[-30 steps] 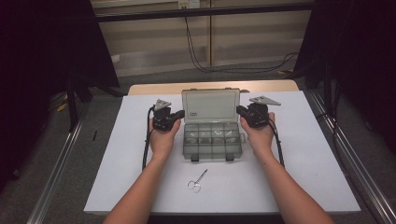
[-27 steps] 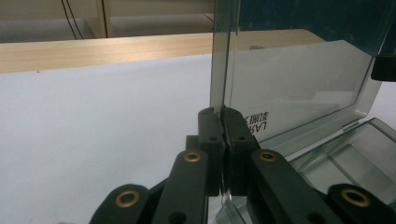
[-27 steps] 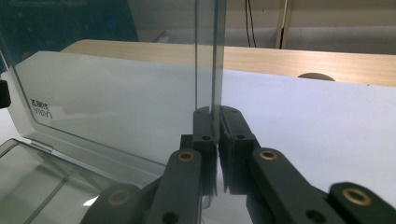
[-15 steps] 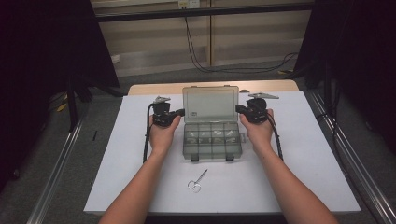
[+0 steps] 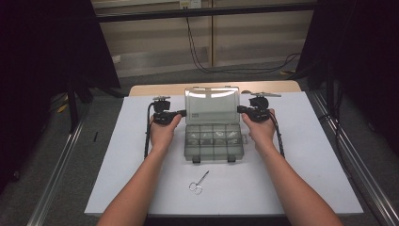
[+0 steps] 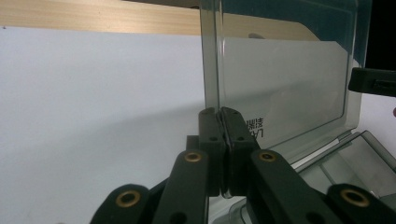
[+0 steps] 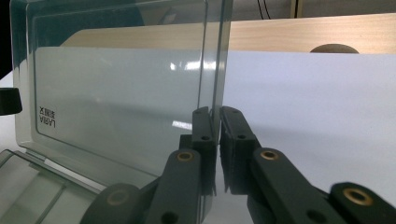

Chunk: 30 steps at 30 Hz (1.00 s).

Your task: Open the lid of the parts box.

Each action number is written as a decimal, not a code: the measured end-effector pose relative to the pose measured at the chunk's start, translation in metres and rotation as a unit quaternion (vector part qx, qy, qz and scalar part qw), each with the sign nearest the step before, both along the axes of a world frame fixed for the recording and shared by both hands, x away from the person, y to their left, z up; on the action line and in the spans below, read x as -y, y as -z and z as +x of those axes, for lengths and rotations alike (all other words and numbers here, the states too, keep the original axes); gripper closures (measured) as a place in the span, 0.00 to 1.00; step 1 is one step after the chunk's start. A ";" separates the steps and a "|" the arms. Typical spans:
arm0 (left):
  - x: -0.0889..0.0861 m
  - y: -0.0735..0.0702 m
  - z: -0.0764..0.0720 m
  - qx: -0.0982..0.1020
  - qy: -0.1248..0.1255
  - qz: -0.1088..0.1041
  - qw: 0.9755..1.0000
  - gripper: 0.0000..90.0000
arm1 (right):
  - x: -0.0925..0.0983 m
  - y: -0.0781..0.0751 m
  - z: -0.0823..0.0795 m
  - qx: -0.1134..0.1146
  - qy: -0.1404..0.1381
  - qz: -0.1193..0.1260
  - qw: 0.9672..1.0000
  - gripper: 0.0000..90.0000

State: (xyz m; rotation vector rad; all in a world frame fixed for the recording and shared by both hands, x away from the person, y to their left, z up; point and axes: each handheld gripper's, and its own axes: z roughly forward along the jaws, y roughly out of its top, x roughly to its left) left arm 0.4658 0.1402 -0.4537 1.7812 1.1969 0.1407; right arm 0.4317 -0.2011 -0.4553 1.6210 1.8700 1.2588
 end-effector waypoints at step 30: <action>-0.002 -0.004 -0.007 -0.008 0.044 0.024 0.999 0.53 | 0.002 -0.006 -0.010 0.044 -0.036 -0.074 0.996 0.22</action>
